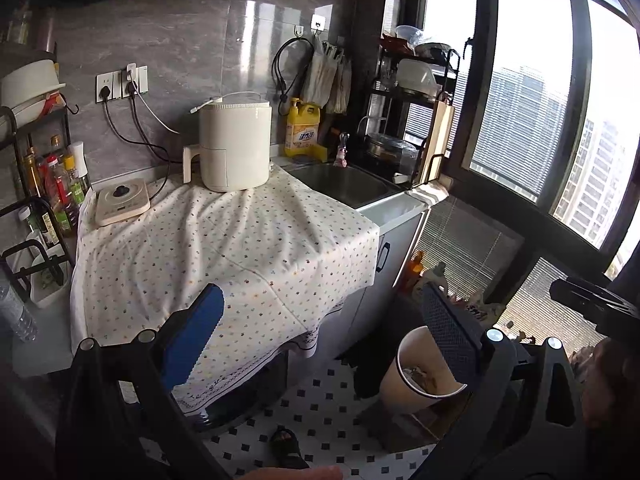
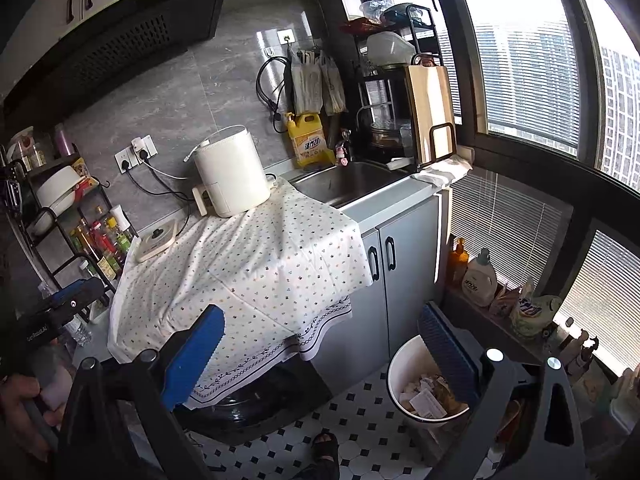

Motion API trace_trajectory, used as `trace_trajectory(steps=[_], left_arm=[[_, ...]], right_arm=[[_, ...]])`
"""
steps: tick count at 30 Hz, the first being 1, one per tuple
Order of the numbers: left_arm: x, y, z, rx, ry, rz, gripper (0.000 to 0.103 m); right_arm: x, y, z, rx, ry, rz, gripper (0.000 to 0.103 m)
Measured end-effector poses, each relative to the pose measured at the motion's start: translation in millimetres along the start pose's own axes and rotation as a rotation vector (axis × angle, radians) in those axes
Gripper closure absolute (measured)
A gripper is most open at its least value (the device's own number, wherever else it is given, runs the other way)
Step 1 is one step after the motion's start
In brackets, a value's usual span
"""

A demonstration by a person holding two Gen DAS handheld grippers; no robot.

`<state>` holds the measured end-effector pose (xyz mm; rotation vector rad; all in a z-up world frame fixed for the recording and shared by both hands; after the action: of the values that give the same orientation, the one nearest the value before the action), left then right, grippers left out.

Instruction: Collect trash

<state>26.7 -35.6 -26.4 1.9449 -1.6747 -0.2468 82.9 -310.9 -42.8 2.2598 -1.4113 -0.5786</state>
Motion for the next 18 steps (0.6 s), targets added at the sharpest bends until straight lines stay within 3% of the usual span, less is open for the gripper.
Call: trace_trajectory(steps=[18], left_arm=[[-18,0,-8,0.015,0.021,-0.008,0.006]], right_arm=[[-18,-12,-6,0.003,0.010,0.001,0.008]])
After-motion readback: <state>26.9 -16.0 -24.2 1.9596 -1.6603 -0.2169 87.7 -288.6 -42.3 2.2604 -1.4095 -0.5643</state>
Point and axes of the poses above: each gripper's, at about its wrist camera, not at the fingertips, and y roughly against the way its jaws point, x to its right, z to its underside, the point moved 6 cm from there along -y, roughly the way its jaws point, and after that the axes turned 6 degrees about y, right-handed, at the moved point
